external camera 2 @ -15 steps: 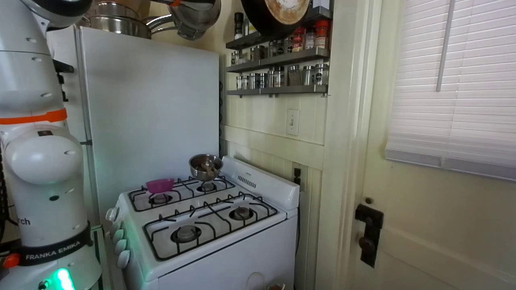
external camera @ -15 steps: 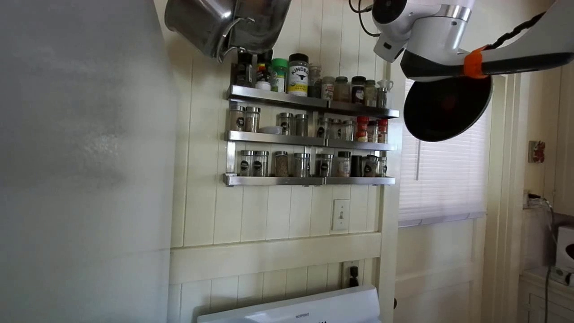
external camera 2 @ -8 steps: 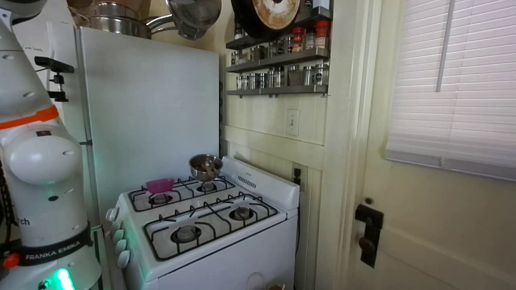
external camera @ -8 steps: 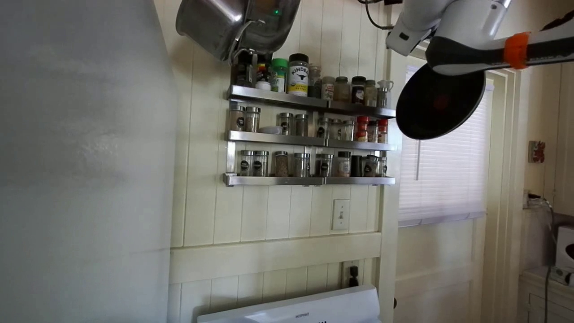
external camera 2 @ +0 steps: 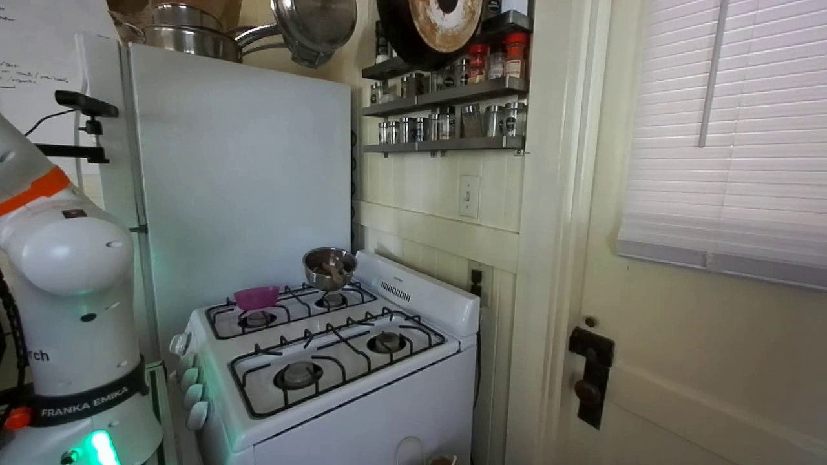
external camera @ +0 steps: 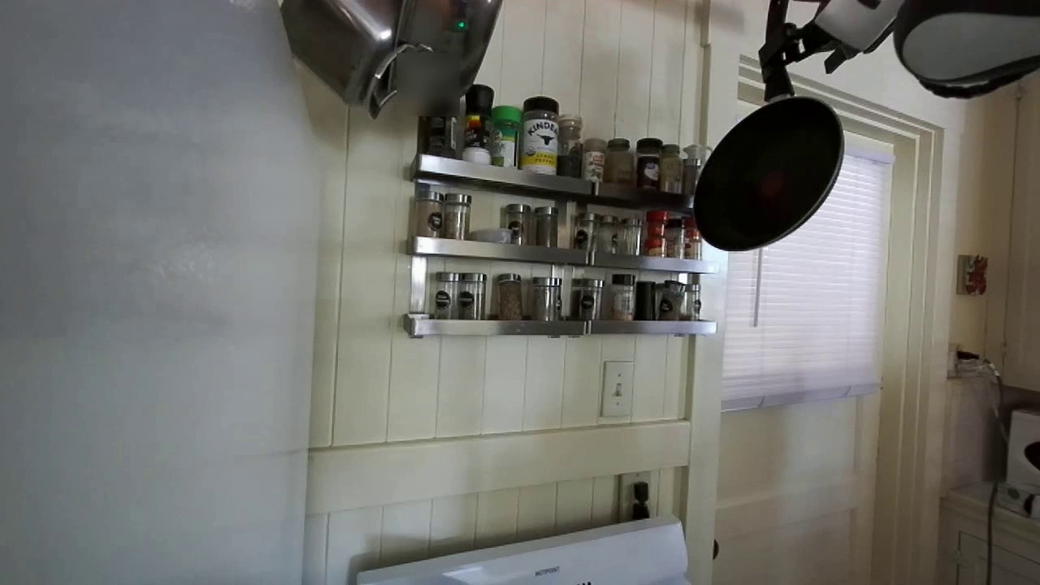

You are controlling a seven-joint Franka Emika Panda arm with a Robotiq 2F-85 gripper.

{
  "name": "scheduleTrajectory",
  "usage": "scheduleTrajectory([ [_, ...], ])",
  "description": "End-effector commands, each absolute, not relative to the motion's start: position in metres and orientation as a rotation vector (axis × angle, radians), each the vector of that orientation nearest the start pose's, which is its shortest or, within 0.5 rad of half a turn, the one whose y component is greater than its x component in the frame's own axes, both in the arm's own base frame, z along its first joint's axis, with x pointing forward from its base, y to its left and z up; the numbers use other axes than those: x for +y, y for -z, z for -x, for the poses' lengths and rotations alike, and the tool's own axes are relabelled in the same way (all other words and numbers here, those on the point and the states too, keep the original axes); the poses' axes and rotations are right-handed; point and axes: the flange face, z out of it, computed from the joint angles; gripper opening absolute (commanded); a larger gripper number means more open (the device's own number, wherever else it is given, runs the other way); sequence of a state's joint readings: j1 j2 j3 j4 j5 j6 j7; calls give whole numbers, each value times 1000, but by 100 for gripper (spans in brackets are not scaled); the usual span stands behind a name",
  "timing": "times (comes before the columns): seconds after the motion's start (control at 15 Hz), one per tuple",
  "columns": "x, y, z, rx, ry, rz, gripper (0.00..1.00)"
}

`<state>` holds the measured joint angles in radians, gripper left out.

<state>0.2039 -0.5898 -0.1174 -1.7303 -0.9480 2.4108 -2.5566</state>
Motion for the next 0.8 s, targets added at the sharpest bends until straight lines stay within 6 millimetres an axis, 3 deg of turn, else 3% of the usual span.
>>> scheduleTrajectory([
  [0.0,1,-930,-309,1735,384,-49,100],
  [0.07,7,-934,-302,1754,354,-2,100],
  [0.13,29,-915,-301,1775,326,17,100],
  [0.27,27,-919,-293,1839,252,58,100],
  [0.4,47,-901,-288,1912,193,99,100],
  [0.73,43,-882,-279,2164,88,227,100],
])
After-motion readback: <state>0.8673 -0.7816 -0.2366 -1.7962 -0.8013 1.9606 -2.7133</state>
